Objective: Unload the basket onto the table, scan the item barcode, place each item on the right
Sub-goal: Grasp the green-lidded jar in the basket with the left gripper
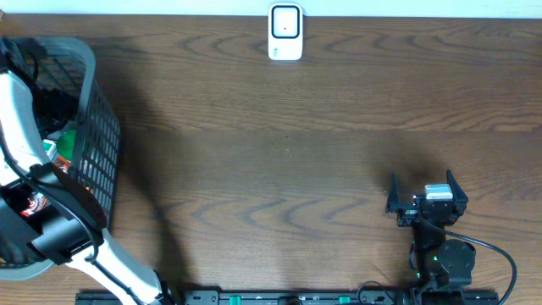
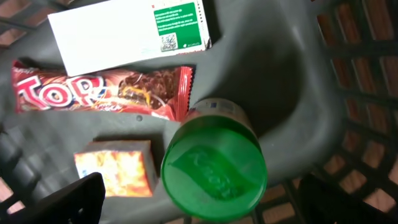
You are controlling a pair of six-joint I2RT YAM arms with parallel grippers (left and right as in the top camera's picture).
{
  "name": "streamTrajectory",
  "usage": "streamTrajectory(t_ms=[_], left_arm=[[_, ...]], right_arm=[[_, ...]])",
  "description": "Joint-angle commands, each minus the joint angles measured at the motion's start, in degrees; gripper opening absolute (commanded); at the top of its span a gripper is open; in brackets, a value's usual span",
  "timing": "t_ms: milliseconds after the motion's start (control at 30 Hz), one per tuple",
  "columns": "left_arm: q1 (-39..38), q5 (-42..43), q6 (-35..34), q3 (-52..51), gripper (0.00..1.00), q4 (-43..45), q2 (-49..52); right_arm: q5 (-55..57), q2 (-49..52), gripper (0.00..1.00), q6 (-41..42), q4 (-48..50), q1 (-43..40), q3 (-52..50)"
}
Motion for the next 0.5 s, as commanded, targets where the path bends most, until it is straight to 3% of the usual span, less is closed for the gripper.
streamTrajectory(t_ms=[0,467], left_arm=[[0.1,-0.9,-1.0,-2.6,0.98,1.7,0.7],[0.1,-0.7,-1.0,-13.7,0.98,12.7,0.7]], right_arm=[[0.0,-0.2,0.99,-0.6,-0.2,0.8,-0.1],[0.0,-0.2,0.99,-0.6,-0.2,0.8,-0.1]])
